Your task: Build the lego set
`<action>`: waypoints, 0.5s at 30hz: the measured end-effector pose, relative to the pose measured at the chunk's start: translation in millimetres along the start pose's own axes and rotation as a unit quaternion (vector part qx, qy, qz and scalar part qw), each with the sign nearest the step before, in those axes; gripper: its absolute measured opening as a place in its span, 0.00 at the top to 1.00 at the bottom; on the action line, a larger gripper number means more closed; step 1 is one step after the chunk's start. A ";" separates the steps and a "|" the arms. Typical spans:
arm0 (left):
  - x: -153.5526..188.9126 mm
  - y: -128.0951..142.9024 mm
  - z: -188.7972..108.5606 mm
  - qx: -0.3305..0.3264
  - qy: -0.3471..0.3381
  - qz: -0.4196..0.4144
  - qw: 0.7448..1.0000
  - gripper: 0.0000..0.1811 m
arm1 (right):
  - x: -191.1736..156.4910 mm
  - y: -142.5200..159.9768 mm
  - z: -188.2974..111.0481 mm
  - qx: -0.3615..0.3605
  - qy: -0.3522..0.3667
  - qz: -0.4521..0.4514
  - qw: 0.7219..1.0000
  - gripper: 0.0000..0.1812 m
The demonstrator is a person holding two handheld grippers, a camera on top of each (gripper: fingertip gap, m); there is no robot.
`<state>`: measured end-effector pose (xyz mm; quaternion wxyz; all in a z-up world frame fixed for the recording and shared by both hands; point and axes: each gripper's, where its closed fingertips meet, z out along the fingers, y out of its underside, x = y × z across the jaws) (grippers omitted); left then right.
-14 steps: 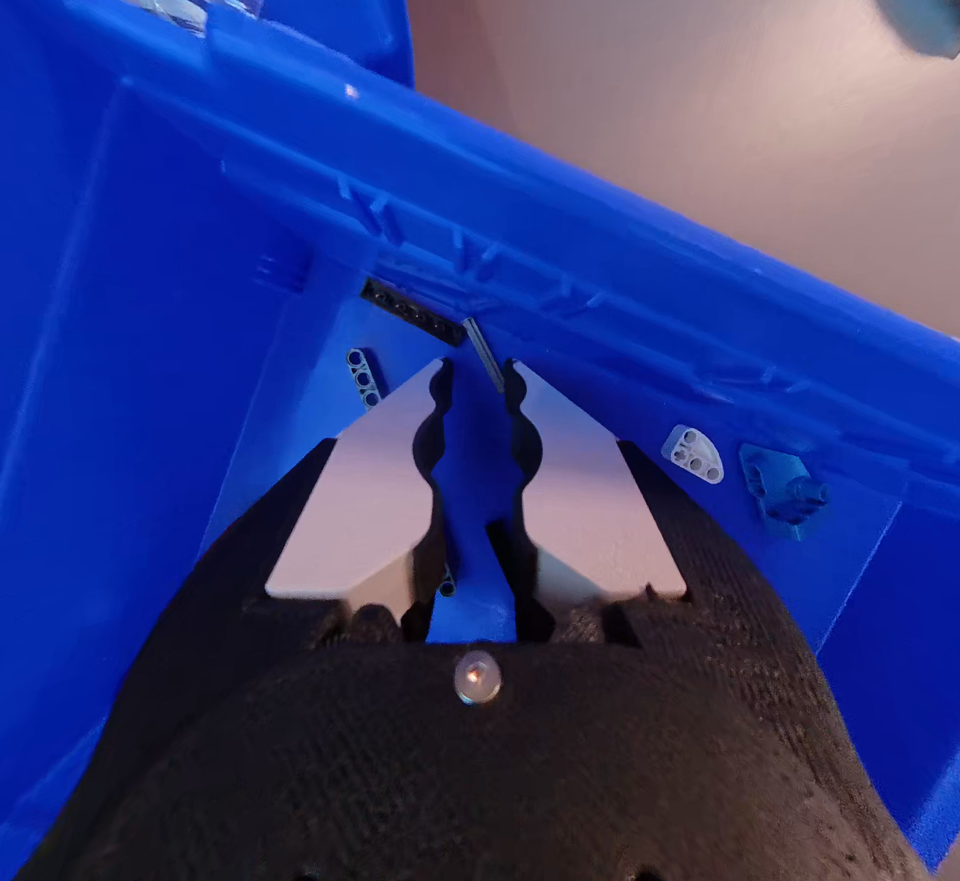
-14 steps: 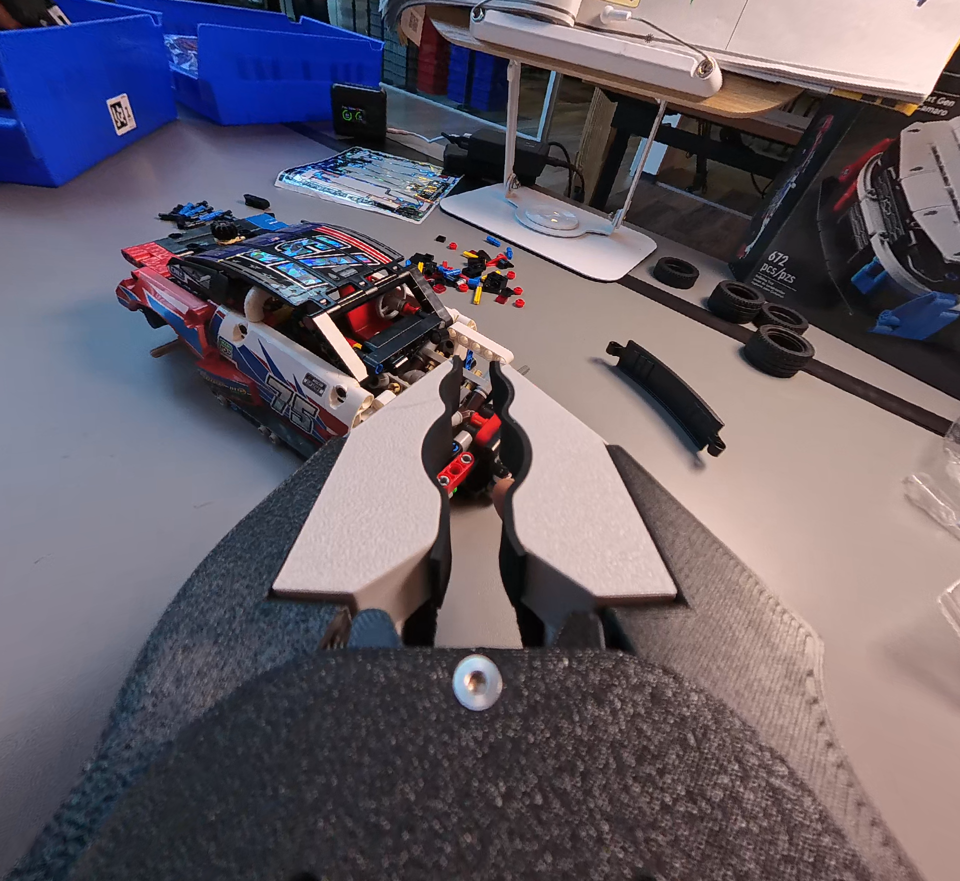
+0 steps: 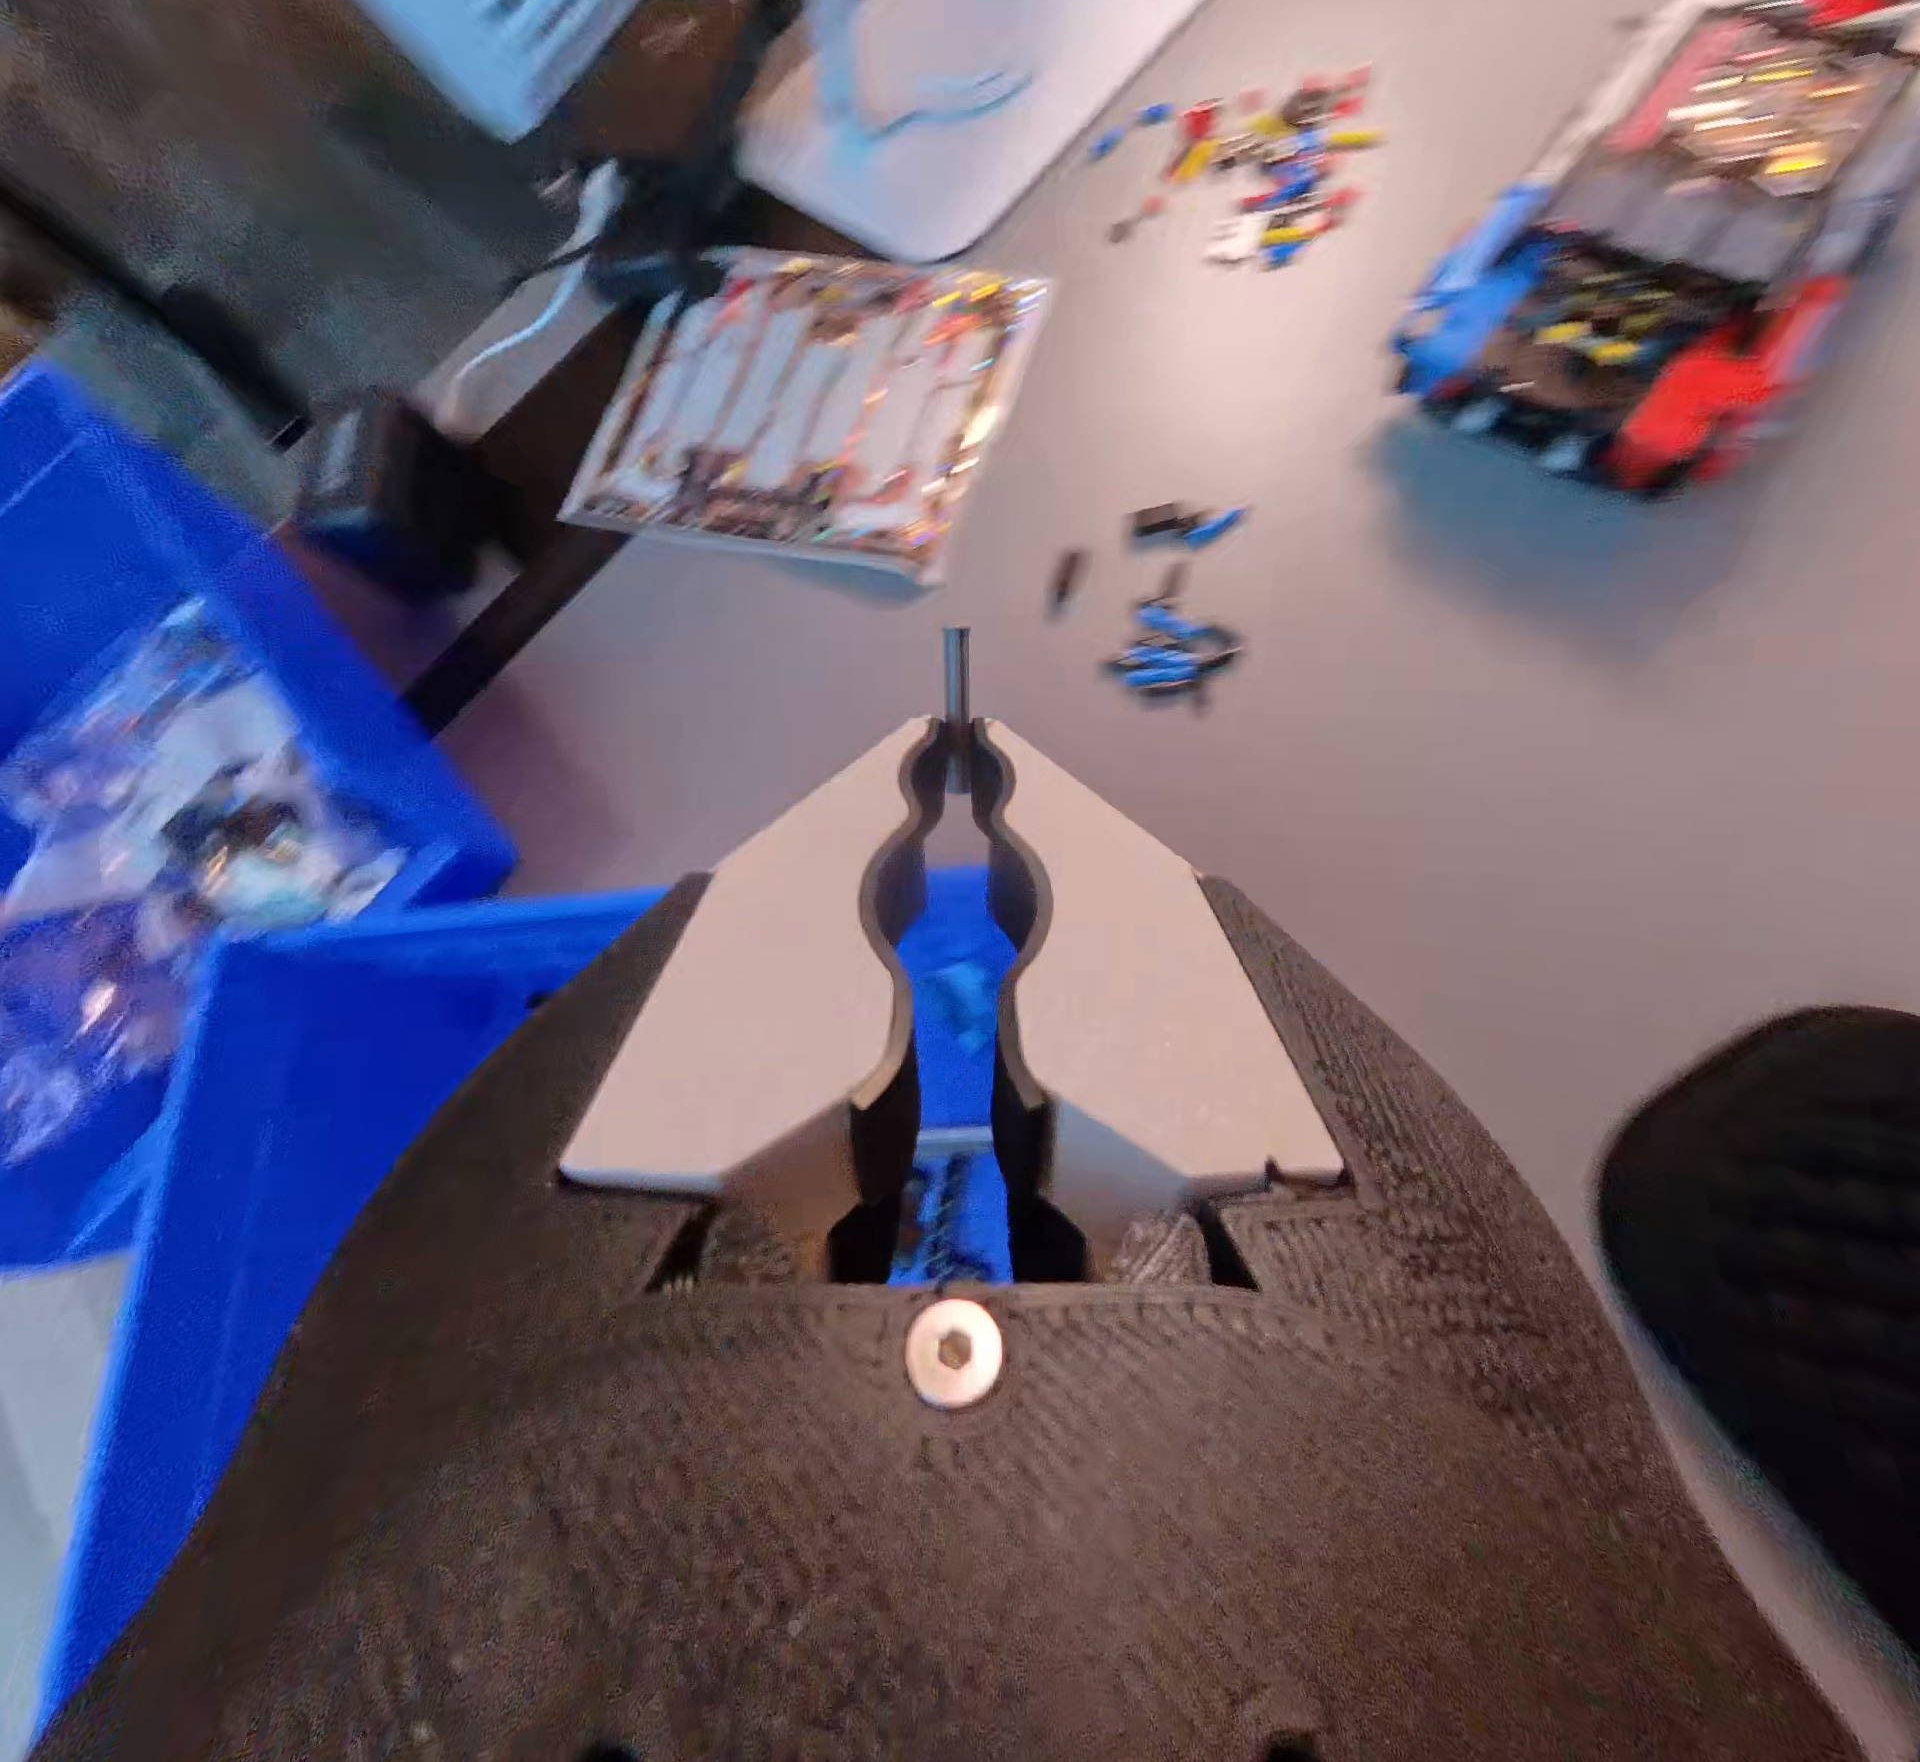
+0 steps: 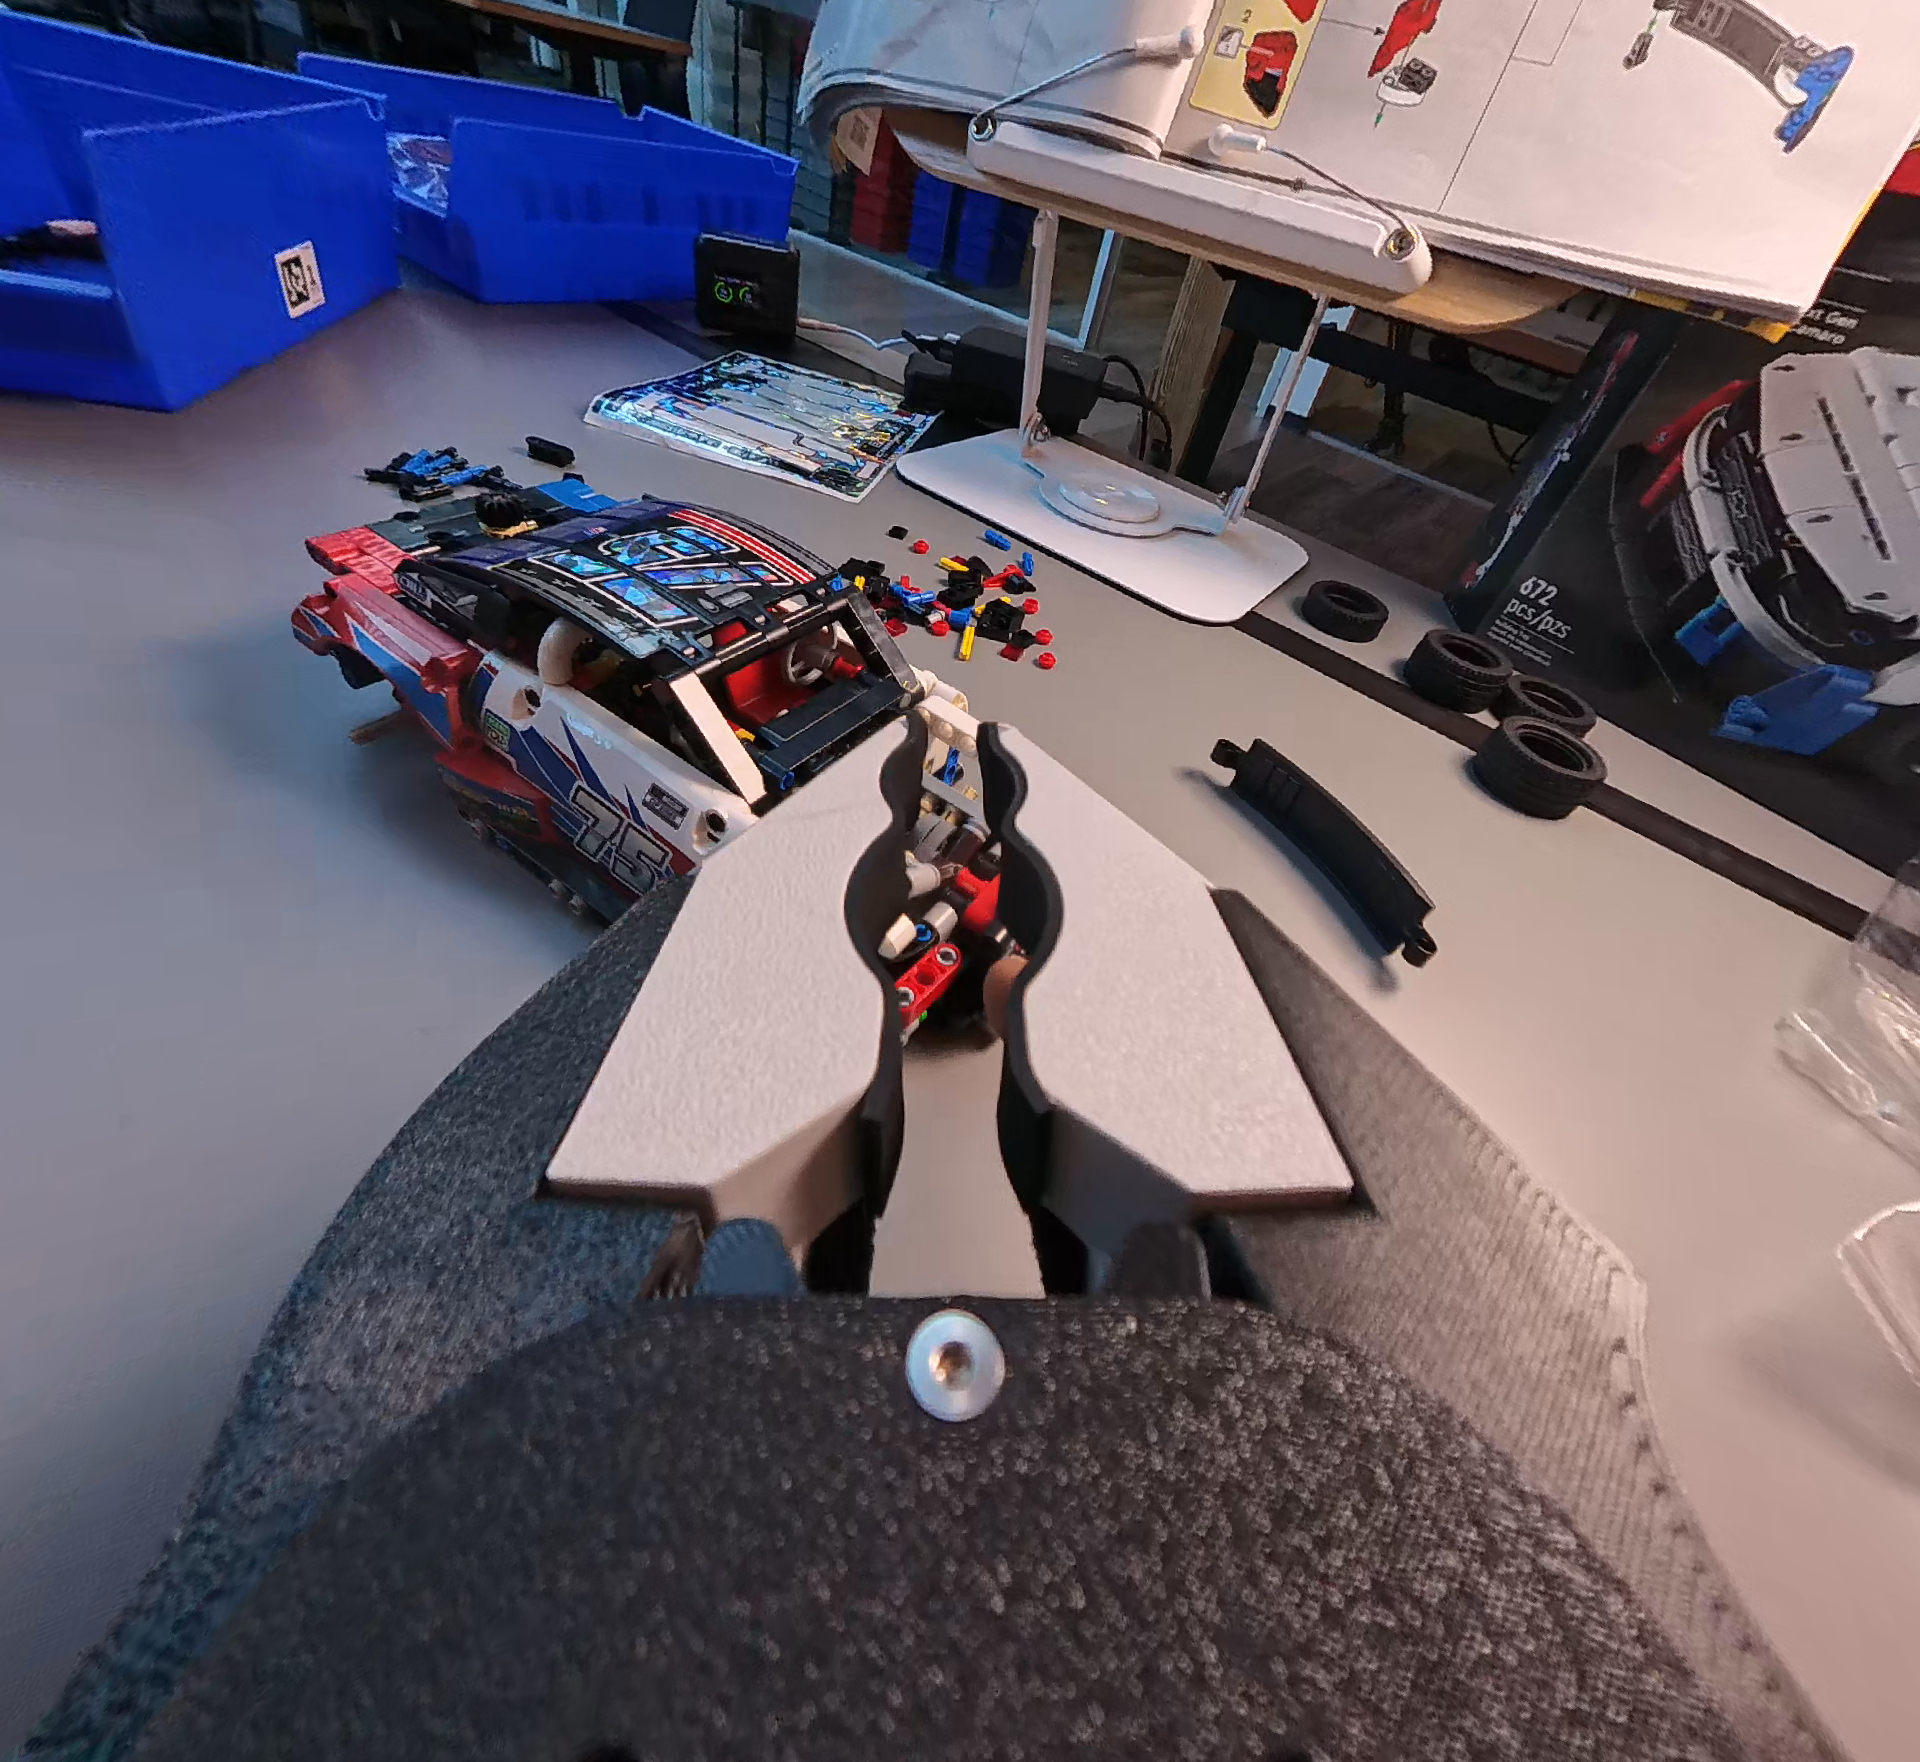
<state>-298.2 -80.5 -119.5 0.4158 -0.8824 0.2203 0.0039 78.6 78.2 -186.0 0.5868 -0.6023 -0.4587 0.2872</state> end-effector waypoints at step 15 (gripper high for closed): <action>270.3 17.6 141.7 -0.088 0.276 0.215 0.933 0.99 | 12.1 -1.8 -9.6 0.003 0.021 -0.020 1.000 0.96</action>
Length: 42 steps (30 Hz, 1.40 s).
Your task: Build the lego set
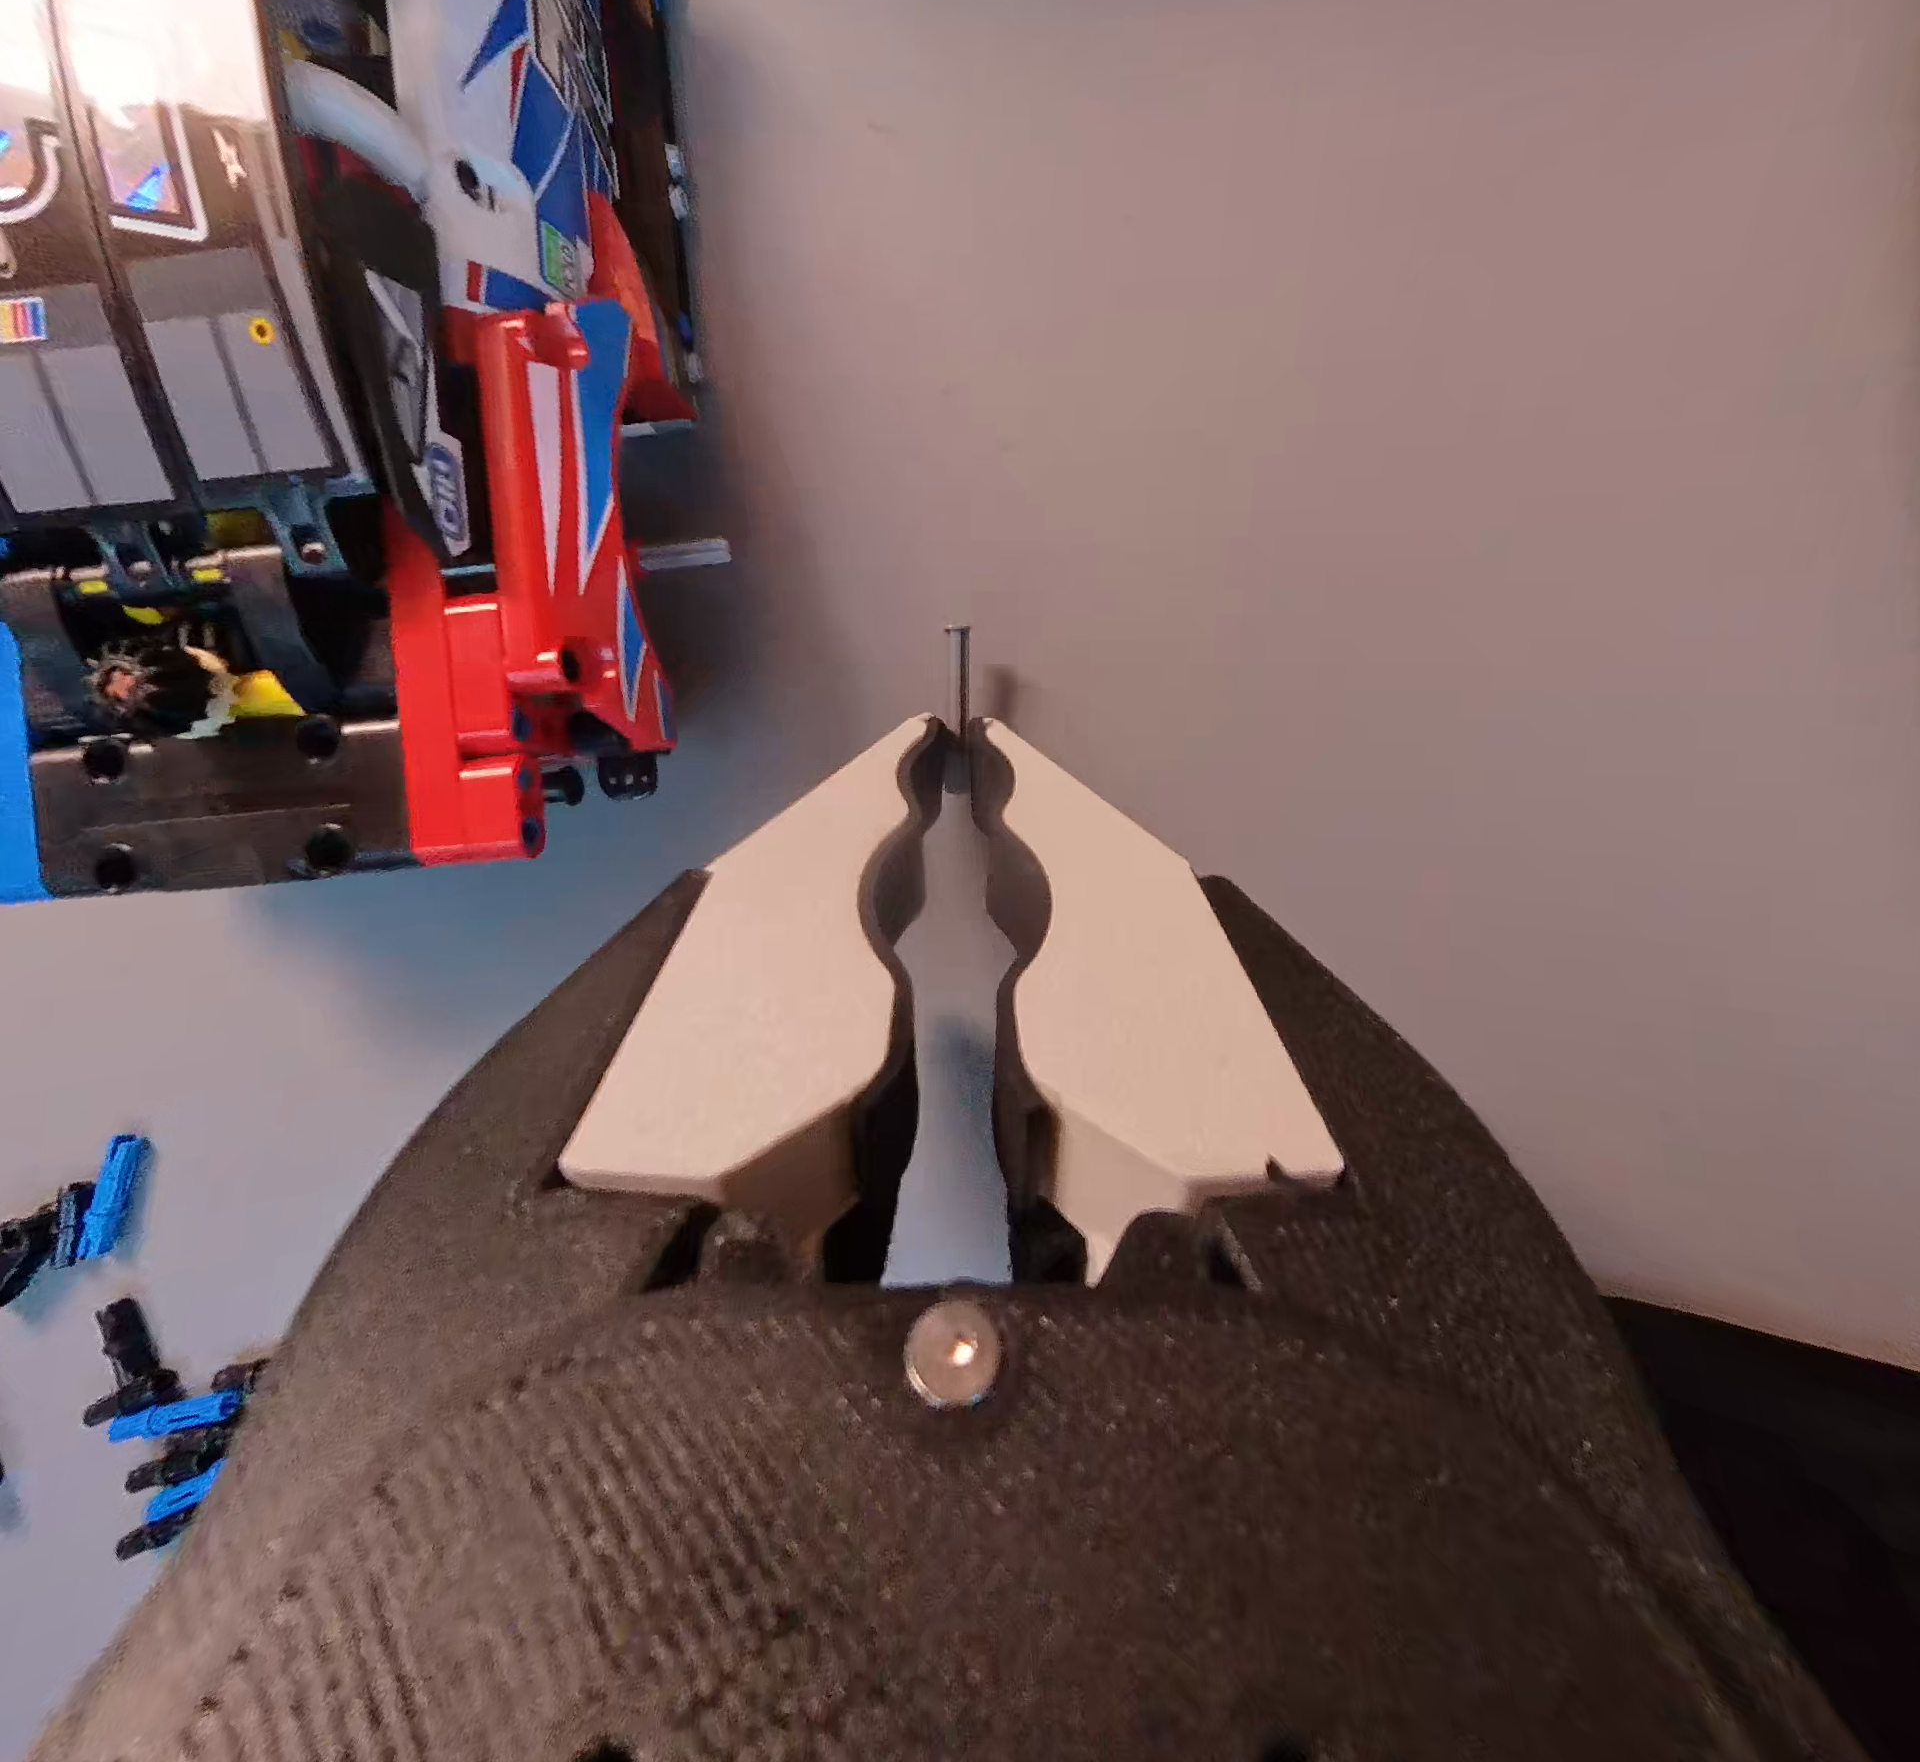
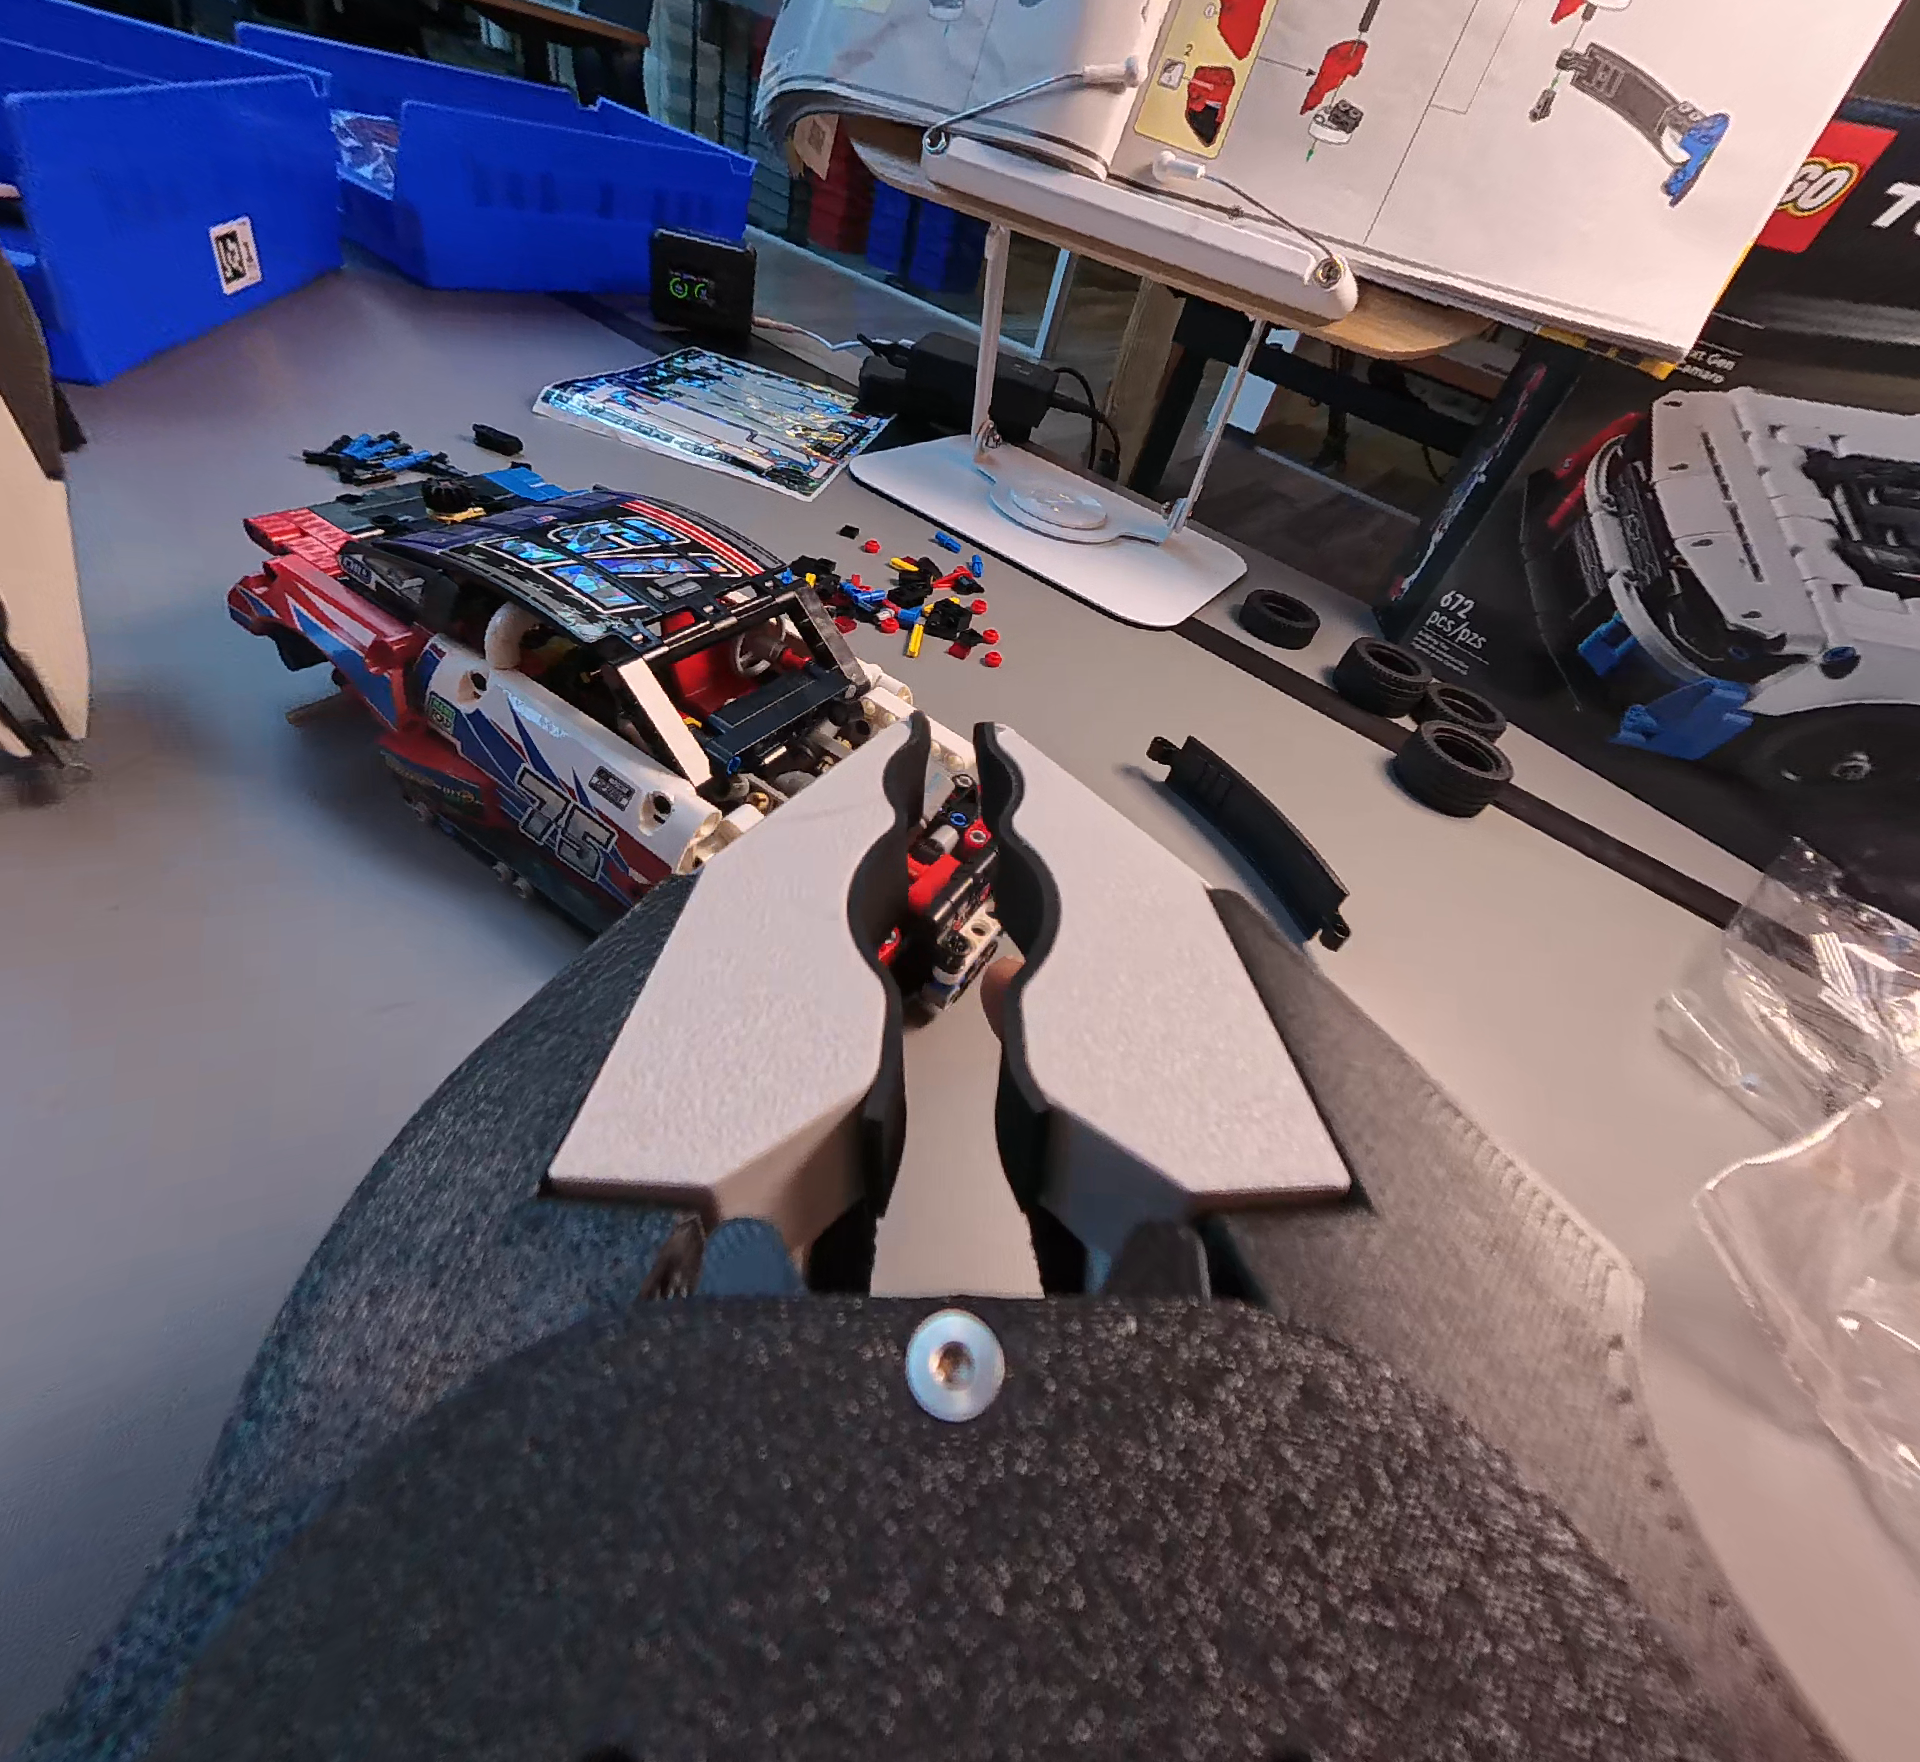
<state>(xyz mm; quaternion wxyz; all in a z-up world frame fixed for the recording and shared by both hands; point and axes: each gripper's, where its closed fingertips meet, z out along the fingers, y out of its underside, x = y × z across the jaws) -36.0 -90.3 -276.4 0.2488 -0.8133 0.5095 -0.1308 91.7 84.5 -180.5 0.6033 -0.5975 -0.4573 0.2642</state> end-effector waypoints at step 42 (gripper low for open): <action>-403.2 -69.3 -330.7 0.430 -0.506 -0.240 0.708 1.00 | 20.5 15.7 5.1 -0.021 0.028 0.026 0.999 0.96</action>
